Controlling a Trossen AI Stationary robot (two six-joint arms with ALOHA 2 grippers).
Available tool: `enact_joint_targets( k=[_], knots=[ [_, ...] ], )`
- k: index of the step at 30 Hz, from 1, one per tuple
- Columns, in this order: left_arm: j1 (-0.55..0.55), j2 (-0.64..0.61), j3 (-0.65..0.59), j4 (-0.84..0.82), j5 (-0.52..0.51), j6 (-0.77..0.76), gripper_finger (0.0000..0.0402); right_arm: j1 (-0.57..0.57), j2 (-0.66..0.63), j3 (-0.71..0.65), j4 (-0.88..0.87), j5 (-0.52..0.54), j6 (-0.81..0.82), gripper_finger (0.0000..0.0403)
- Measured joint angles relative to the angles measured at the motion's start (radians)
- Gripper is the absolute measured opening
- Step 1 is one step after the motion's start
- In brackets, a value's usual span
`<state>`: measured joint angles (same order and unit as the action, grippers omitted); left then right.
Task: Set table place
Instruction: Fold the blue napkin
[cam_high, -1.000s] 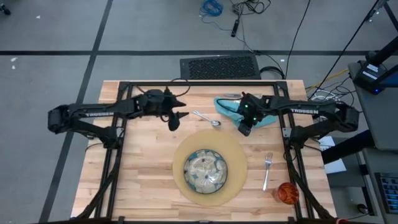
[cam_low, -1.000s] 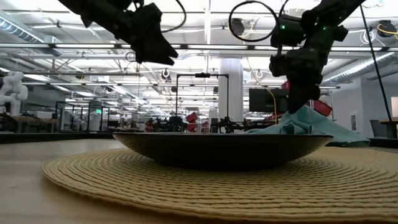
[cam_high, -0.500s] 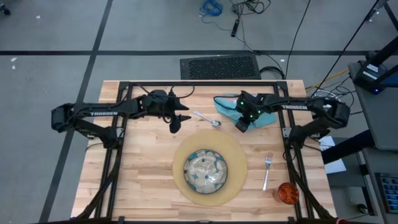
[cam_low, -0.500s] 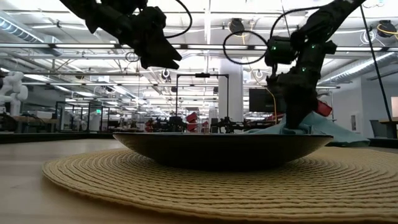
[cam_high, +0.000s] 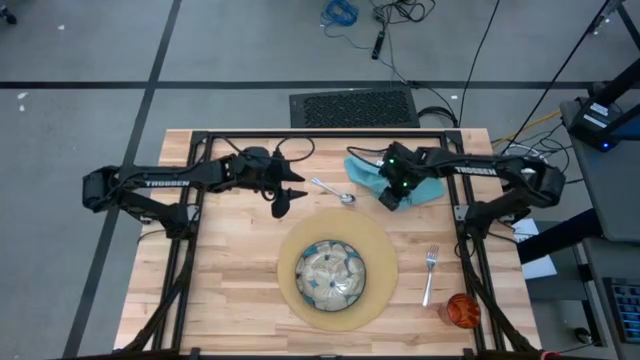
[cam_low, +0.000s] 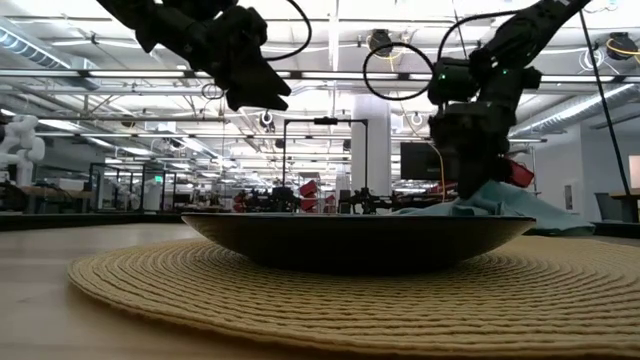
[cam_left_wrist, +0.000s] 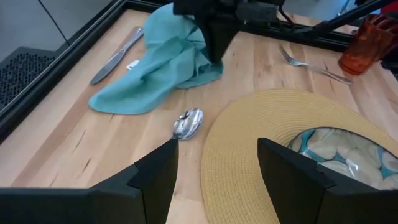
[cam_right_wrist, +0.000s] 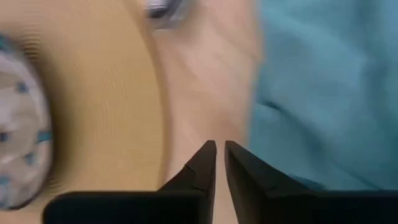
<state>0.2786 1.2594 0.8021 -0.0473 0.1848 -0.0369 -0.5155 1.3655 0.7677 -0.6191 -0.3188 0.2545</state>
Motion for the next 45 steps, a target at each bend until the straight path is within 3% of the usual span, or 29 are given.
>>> enact_joint_targets(
  k=[4, 14, 20, 29, 34, 40, 45],
  knots=[
    [0.001, 0.0, 0.0, 0.0, 0.0, 0.017, 0.0202, 0.041, -0.045, 0.006, 0.002, -0.022, 0.0, 0.0059],
    [0.0, 0.0, 0.0, 0.009, -0.001, 0.017, 0.0202, 0.254, 0.012, 0.014, -0.008, 0.35, 0.093, 0.0094],
    [0.0, 0.0, 0.0, 0.0, -0.001, 0.017, 0.0202, 0.311, 0.09, 0.014, -0.021, 0.529, 0.111, 0.0123],
    [0.0, 0.0, 0.0, 0.0, -0.001, 0.017, 0.0202, 0.327, 0.172, 0.078, -0.052, 0.653, 0.09, 0.0182],
    [0.002, 0.0, 0.0, -0.013, -0.001, 0.018, 0.0202, 0.393, 0.17, 0.19, -0.207, 0.816, 0.113, 0.0186],
    [0.003, 0.0, 0.0, -0.015, -0.001, 0.017, 0.0202, 0.384, 0.19, 0.194, -0.197, 0.785, 0.106, 0.0172],
    [0.002, 0.0, 0.001, -0.025, -0.002, 0.017, 0.0202, 0.389, 0.302, 0.191, -0.199, 0.755, 0.103, 0.0172]
  ],
)
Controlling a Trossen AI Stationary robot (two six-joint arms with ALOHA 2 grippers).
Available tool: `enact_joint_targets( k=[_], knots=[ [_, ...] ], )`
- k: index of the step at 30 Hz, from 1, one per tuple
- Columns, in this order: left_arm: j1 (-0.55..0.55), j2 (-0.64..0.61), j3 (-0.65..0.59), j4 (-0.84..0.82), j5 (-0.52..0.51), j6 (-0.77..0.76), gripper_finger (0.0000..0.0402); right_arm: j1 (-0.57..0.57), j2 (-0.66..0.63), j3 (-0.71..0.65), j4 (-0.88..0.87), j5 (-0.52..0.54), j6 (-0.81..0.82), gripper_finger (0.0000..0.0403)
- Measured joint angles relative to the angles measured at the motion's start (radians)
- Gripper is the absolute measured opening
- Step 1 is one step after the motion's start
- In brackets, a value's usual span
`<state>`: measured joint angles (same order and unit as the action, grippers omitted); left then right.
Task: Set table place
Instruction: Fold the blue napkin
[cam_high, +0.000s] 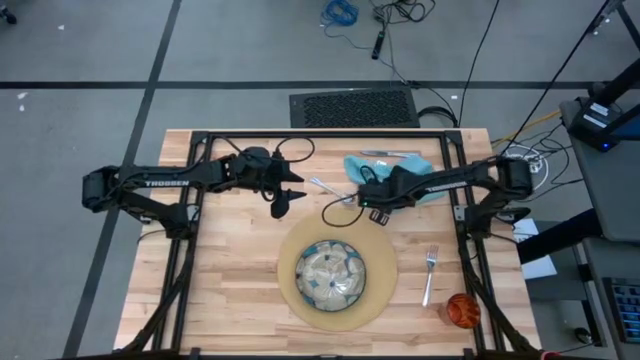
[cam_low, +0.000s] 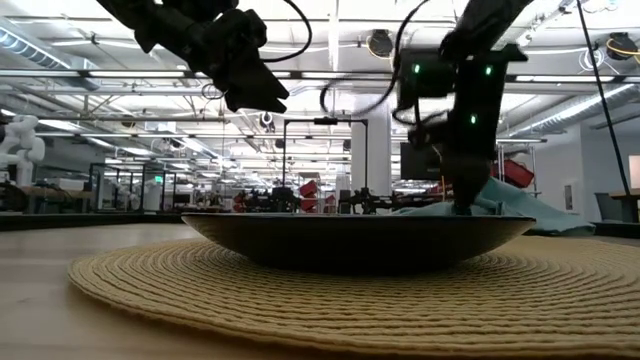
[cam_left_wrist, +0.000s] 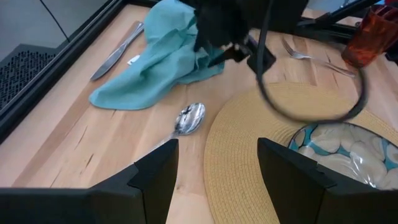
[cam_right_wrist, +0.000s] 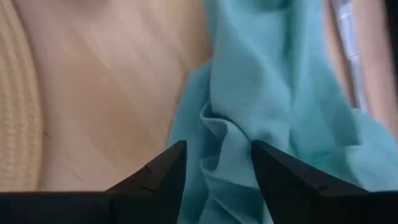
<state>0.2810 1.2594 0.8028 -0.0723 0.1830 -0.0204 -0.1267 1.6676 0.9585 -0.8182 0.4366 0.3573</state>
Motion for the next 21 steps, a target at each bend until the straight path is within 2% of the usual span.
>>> enact_joint_targets(
  k=[3, 9, 17, 21],
  knots=[
    [0.0, 0.0, 0.0, 0.0, 0.0, 0.0, 0.0202, 0.006, 0.082, 0.004, 0.015, -0.016, 0.002, 0.0172],
    [0.0, 0.0, 0.0, -0.01, -0.001, -0.003, 0.0202, 0.028, 0.169, 0.1, -0.032, 0.042, 0.006, 0.0171],
    [0.0, 0.0, 0.0, -0.028, -0.007, -0.019, 0.0202, 0.044, 0.161, 0.218, -0.034, 0.052, 0.02, 0.0171],
    [0.0, 0.0, 0.0, -0.031, -0.007, -0.023, 0.0202, 0.049, 0.161, 0.23, -0.042, 0.01, 0.064, 0.0171]
  ],
)
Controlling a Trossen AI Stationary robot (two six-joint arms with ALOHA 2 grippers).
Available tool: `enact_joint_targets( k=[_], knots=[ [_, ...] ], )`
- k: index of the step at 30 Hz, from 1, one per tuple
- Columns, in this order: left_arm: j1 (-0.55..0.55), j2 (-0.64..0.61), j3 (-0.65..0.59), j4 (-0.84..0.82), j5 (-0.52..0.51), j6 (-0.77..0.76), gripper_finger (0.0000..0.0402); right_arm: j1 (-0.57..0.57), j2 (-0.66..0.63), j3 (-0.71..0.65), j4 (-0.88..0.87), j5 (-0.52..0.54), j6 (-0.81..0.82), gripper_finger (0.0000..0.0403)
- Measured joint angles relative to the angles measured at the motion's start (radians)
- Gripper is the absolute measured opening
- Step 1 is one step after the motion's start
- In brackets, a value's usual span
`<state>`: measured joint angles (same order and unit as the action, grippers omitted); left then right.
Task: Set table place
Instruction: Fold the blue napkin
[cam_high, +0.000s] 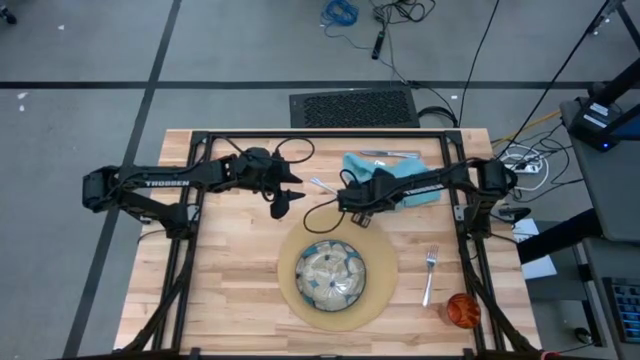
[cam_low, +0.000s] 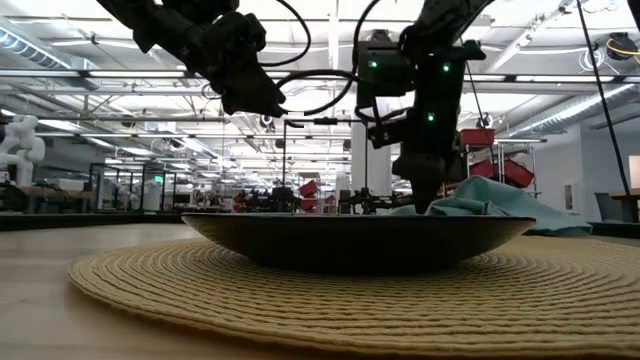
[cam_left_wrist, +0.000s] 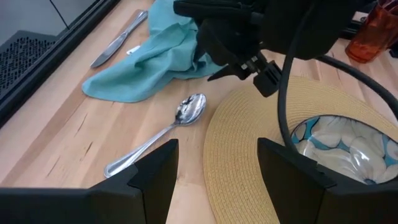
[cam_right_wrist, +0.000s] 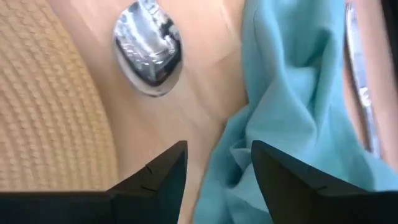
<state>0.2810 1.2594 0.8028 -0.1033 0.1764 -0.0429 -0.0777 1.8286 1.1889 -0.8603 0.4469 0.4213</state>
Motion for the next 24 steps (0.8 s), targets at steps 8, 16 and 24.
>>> enact_joint_targets(
  k=[8, 16, 24],
  knots=[
    [0.0, 0.0, 0.0, -0.004, 0.0, -0.004, 0.0202, 0.025, 0.004, -0.002, -0.008, 0.005, 0.034, 0.0171],
    [0.0, 0.0, 0.0, -0.002, -0.002, -0.023, 0.0202, 0.028, 0.072, -0.002, -0.019, -0.008, 0.039, 0.0171],
    [0.001, 0.0, 0.0, 0.0, -0.004, -0.024, 0.0202, 0.024, 0.106, 0.003, -0.049, -0.002, 0.063, 0.0171]
  ],
)
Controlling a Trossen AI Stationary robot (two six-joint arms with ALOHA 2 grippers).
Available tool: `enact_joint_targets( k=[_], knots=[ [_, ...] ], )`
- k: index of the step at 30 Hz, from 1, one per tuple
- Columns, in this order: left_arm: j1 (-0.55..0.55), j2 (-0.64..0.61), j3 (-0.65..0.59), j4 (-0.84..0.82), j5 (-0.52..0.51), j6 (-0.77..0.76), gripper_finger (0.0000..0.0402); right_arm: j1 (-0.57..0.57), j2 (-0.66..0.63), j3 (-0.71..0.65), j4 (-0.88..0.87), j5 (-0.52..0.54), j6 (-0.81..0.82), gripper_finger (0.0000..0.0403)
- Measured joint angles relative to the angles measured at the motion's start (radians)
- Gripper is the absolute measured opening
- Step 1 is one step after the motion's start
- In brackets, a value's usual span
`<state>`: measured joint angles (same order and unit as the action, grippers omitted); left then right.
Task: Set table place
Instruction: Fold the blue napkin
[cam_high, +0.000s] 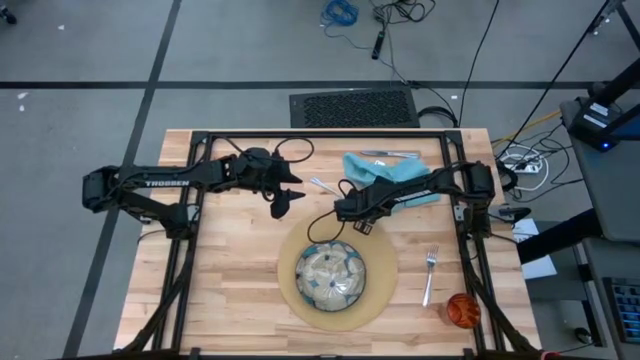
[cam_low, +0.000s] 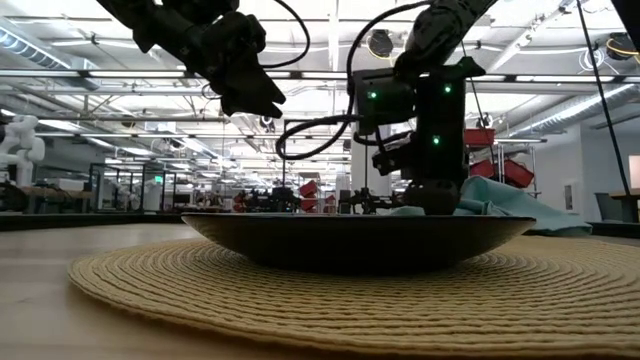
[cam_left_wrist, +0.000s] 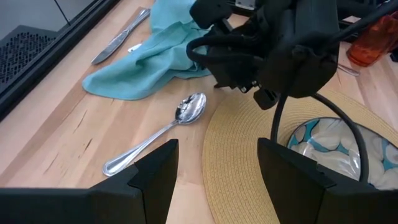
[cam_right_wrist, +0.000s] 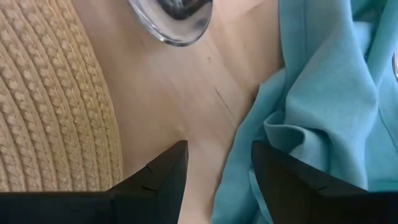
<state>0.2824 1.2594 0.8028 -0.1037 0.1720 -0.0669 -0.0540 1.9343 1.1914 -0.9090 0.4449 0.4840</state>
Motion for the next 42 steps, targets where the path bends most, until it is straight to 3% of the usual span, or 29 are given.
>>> enact_joint_targets(
  k=[12, 23, 42],
  knots=[
    [0.024, 0.0, 0.0, -0.005, -0.004, -0.03, 0.0202, -0.005, 0.004, 0.179, -0.172, 0.055, 0.031, 0.0171],
    [0.024, 0.0, 0.0, -0.014, -0.003, -0.031, 0.0202, -0.017, 0.03, 0.184, -0.257, 0.08, 0.068, 0.0171],
    [0.024, 0.0, 0.0, -0.011, -0.002, -0.031, 0.0202, -0.009, 0.193, 0.241, -0.347, 0.056, 0.095, 0.0158]
  ],
)
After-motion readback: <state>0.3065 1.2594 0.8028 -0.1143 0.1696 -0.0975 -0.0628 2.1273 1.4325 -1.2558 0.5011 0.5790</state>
